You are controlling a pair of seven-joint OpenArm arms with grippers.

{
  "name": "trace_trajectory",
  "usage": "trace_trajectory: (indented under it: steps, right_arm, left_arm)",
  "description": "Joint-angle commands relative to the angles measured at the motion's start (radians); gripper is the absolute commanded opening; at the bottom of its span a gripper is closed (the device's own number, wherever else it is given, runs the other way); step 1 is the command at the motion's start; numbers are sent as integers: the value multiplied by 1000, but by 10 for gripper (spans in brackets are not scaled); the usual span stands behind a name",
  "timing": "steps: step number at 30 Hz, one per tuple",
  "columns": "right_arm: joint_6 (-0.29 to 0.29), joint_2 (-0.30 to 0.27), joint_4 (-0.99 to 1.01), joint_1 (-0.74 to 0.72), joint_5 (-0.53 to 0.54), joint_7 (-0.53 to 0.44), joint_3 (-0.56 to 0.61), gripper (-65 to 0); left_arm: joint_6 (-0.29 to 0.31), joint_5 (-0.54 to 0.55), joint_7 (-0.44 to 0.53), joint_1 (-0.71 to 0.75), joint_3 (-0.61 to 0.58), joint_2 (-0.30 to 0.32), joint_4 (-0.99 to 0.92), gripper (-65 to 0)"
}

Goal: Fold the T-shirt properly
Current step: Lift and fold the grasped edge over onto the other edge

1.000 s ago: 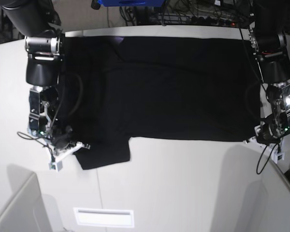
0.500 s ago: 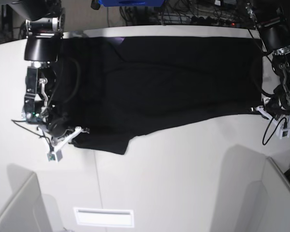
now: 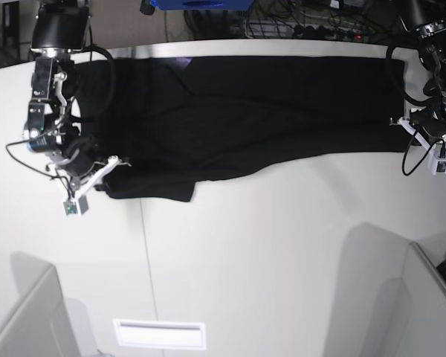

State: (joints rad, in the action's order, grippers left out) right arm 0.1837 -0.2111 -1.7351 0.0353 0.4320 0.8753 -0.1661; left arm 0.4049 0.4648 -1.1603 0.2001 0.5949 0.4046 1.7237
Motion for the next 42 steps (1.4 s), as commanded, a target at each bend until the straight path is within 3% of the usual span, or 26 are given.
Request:
trace_trajectory:
  steps: [1,12,16,22,26,34,42]
  right_arm:
    - [0,-18,-42,1,-3,-20,-23,-650]
    - [0,-17,-256,147,-3,8,-86,-650]
    - [1,-17,-263,194,1,8,-125,-650]
    - [1,-27,-271,303,248,8,-237,-650]
    - [1,-29,-271,384,357,9,-270,-650]
    - [1,-27,-276,509,499,8,-270,-650]
    - [1,-29,-271,553,495,8,-270,-650]
  left_arm:
    - [6,5,18,-1,7,21,39,-650]
    - [6,5,15,-18,9,-13,128,-650]
    - [7,5,-129,-35,41,-20,192,-650]
    - [9,5,-155,20,86,-46,232,-650]
    - [9,5,-155,58,95,-45,236,-650]
    - [9,5,-154,123,95,-42,244,-650]
    - [9,5,-152,181,95,-26,244,-650]
